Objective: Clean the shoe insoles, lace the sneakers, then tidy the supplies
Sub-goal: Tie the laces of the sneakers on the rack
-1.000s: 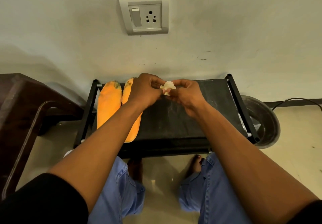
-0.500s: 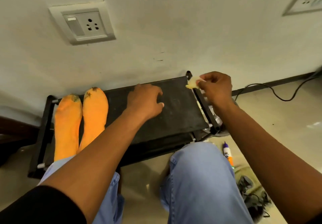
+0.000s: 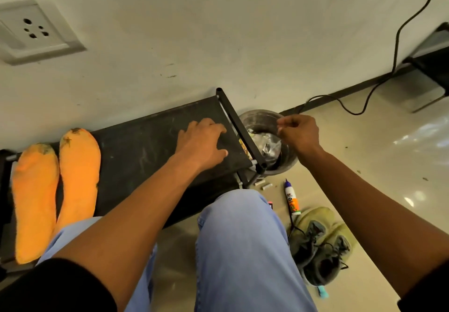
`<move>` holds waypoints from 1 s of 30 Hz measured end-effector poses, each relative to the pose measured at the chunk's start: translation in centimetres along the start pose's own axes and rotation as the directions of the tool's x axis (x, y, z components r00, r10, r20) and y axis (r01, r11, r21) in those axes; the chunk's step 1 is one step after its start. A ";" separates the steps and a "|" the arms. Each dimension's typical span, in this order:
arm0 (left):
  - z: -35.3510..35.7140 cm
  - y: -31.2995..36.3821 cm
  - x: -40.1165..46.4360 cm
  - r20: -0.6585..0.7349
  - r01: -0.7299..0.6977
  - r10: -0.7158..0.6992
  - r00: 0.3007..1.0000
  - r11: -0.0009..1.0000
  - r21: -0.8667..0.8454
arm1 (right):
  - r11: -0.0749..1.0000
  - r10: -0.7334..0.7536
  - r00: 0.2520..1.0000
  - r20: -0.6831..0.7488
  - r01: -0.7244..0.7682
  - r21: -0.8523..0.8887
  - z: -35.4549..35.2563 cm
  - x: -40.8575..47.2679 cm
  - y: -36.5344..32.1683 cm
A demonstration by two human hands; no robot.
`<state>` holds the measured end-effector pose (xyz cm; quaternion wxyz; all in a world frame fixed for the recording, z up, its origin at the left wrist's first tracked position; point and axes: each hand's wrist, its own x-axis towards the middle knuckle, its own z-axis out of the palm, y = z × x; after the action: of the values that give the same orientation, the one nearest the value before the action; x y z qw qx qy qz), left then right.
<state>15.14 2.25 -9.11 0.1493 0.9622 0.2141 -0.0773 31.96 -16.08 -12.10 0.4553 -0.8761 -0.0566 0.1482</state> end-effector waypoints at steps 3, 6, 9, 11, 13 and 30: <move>-0.1 -0.4 -0.3 -0.036 -0.022 0.020 0.999 0.998 -0.058 | 1.000 -0.018 0.999 0.037 0.017 0.020 -0.6 -1.1 0.7; -0.7 -0.8 -1.2 -0.099 -0.051 0.040 0.994 0.992 -0.112 | 0.998 -0.058 0.995 0.082 0.058 0.004 -1.5 -2.5 1.4; -1.4 -1.1 -2.7 -0.154 -0.057 0.029 0.988 0.982 -0.178 | 0.989 -0.128 0.983 0.135 0.137 -0.060 -2.5 -4.1 2.2; -1.8 -0.8 -3.9 -0.182 -0.060 0.020 0.983 0.974 -0.219 | 0.979 -0.149 0.978 0.145 0.166 -0.115 -3.4 -5.1 2.7; -2.1 0.1 -4.9 -0.183 -0.078 0.034 0.983 0.967 -0.243 | 0.973 -0.144 0.978 0.152 0.168 -0.161 -4.1 -6.0 3.4; 1.5 21.7 -7.3 0.287 -0.478 0.452 0.845 0.878 0.025 | 0.871 -0.050 0.997 0.059 0.072 -0.486 -13.5 -13.8 10.3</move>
<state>17.93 -19.76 -3.43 0.1454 0.9714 -0.0519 -0.1804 22.63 -35.80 -10.33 0.2230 -0.9568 -0.1299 0.1341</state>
